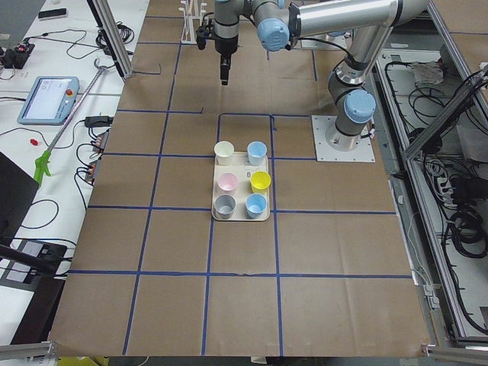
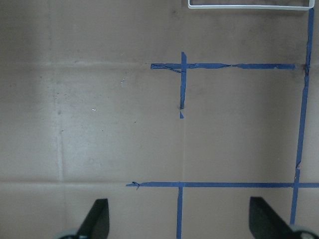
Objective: Transfer IKEA cup to right arm and place on rack
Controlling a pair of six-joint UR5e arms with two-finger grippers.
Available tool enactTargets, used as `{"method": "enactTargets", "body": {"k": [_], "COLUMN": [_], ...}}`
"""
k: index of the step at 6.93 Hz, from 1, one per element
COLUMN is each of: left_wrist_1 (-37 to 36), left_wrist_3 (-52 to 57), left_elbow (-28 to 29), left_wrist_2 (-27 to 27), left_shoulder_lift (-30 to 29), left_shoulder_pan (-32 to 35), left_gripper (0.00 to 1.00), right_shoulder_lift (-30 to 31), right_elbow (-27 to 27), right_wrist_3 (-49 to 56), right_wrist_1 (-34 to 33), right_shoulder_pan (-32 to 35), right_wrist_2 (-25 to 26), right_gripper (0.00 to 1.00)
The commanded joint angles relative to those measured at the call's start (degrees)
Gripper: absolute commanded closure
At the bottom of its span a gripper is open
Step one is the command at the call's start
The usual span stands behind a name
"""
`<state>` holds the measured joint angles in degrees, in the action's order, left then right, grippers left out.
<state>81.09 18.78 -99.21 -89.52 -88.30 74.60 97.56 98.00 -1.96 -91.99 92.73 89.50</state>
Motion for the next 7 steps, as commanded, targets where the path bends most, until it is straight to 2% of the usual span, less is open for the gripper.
{"method": "enactTargets", "body": {"k": [1, 4, 7], "left_wrist_1": [-0.1, -1.5, -13.4], "left_wrist_3": [8.7, 9.1, 8.7], "left_elbow": [-2.3, -5.1, -12.2], "left_wrist_2": [0.4, 0.4, 0.0], "left_shoulder_lift": [0.3, 0.2, -1.2], "left_shoulder_pan": [-9.0, -9.6, -9.9], "left_gripper": [0.01, 0.01, 0.01], "right_shoulder_lift": [0.0, 0.0, 0.0], "right_elbow": [0.1, 0.3, 0.4], "right_wrist_3": [-0.1, -0.1, -0.1], "right_wrist_1": [-0.1, -0.2, -0.2], "right_shoulder_pan": [0.0, 0.0, 0.0], "right_wrist_2": [0.0, -0.3, -0.4], "right_gripper": [0.00, 0.00, 0.00]}}
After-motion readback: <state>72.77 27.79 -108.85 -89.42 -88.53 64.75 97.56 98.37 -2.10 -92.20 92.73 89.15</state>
